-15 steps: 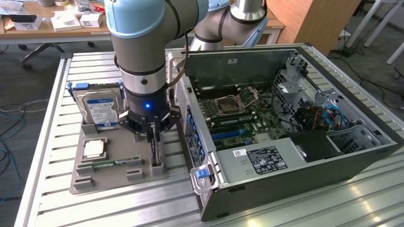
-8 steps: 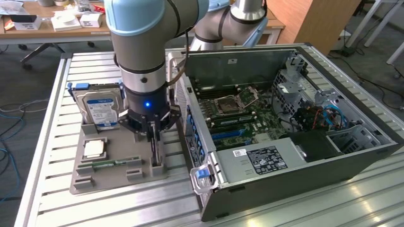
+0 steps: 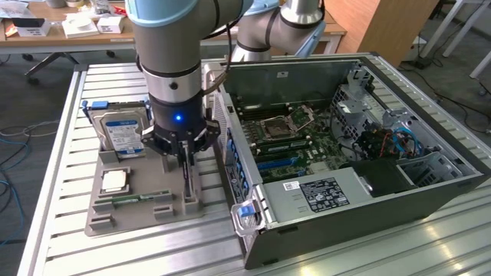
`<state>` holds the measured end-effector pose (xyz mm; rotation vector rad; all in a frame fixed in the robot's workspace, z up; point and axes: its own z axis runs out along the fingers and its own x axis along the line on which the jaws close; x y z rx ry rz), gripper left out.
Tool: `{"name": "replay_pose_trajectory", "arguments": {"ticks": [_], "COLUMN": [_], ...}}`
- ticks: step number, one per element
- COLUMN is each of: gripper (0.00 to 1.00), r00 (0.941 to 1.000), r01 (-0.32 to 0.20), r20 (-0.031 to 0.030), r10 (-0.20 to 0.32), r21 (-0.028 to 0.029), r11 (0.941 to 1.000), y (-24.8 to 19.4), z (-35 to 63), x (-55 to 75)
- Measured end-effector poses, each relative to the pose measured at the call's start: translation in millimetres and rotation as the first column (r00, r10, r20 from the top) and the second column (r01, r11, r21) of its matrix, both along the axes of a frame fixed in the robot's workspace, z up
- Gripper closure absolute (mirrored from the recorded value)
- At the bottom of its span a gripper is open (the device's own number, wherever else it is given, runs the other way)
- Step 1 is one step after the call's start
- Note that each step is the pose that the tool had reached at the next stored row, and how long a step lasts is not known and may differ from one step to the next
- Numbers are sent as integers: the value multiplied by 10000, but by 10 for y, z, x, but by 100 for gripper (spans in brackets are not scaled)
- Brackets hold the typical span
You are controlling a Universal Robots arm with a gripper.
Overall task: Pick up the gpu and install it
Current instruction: 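Pick up the gpu and move the gpu toward the slot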
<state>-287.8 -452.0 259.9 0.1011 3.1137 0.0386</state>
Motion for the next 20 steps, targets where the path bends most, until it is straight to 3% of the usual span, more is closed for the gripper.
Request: {"name": "replay_pose_trajectory", "arguments": {"ticks": [20], "gripper": [74], "r00": [10000], "r01": [-8], "r20": [13], "r10": [8], "r21": [4], "r11": [10000], "y": [0], "z": [811], "x": [0]}}
